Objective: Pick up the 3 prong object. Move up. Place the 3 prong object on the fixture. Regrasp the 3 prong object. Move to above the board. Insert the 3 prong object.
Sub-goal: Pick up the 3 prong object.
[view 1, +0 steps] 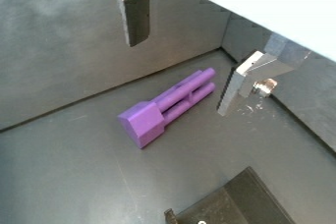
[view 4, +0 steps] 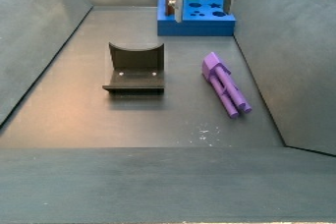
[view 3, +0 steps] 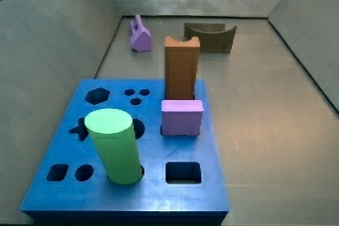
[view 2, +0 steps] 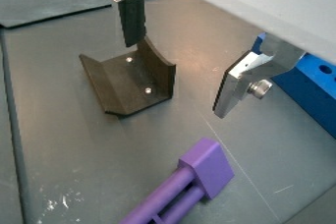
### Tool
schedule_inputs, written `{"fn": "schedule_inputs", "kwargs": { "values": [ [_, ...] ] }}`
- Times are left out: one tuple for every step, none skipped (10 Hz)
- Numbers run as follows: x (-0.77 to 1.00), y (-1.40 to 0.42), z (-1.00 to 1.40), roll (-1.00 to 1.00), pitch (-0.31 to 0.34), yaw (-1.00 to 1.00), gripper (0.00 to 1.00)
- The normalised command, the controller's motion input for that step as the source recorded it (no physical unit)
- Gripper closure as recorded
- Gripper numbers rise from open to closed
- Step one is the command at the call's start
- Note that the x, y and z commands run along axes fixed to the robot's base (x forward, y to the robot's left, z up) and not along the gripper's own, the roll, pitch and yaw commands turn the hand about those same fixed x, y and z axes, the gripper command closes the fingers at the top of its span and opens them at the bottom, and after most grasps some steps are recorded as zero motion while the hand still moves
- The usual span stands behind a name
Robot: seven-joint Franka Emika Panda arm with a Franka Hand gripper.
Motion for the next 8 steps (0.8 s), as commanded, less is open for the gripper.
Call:
{"fn": "schedule_inputs", "kwargs": {
  "values": [
    [-0.18, -0.05, -0.25, -0.03, -0.140, 0.06, 0.00],
    [-0.18, -0.08, -0.25, -0.03, -0.147, 0.01, 0.00],
    [-0.19, -0.08, -0.22, -0.05, -0.159, 0.00, 0.00],
    [-0.18, -0.06, -0.08, -0.10, -0.179, 0.00, 0.00],
    [-0.11, -0.04, -0.04, -0.11, -0.174, 0.00, 0.00],
    [-0.10, -0.06, -0.03, -0.10, -0.166, 0.00, 0.00],
    [-0.16, -0.15, -0.17, -0.08, -0.189, -0.01, 0.00],
    [-0.14, -0.17, -0.27, -0.07, -0.189, -0.04, 0.00]
  ]
}}
